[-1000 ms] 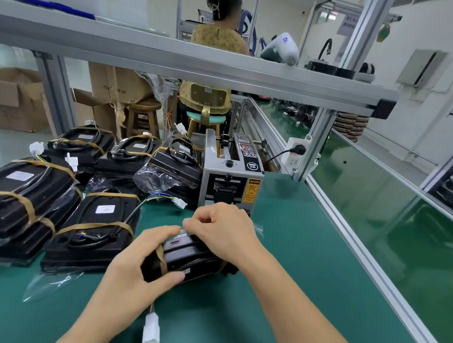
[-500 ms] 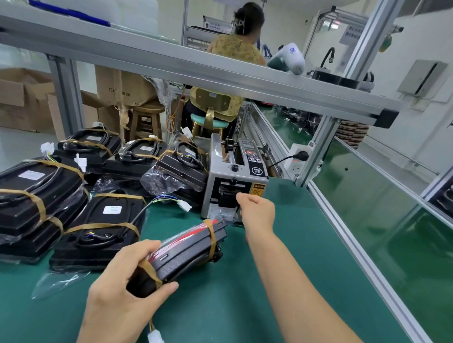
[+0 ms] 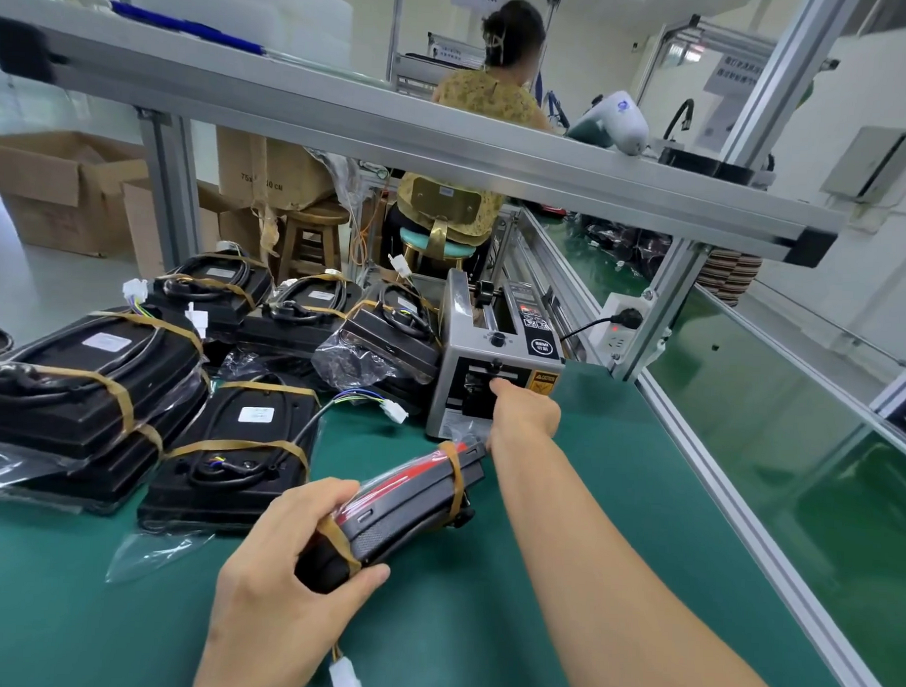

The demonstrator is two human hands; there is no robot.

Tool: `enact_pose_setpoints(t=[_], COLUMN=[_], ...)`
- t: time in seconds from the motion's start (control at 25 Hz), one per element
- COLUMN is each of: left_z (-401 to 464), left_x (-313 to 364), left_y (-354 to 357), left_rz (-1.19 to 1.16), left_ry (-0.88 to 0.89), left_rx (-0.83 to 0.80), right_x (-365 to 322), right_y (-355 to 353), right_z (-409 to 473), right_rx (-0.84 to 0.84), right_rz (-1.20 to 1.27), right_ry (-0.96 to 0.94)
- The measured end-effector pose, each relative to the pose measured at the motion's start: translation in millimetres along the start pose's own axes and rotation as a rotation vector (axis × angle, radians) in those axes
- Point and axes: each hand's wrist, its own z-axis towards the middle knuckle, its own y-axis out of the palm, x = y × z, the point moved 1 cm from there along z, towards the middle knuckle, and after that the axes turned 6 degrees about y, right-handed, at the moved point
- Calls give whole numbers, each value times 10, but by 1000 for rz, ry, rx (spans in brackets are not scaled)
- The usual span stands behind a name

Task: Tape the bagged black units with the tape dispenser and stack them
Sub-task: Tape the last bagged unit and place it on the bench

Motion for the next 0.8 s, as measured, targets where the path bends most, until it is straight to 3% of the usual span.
enact_pose_setpoints(t=[0.16, 0.44, 0.8], left_z=[-8, -71, -87], left_x=[19, 119, 208], left_y=[2, 74, 100], left_rz=[-31, -58, -19], left_ry=[-28, -76, -60], left_rx=[31, 121, 127], right_x=[-58, 325, 666], right_y=[-184, -852, -849], right_z=[-180, -1301, -1482], right_rx=[-151, -694, -598], right_rz=[76, -226, -414], right_ry=[63, -439, -530])
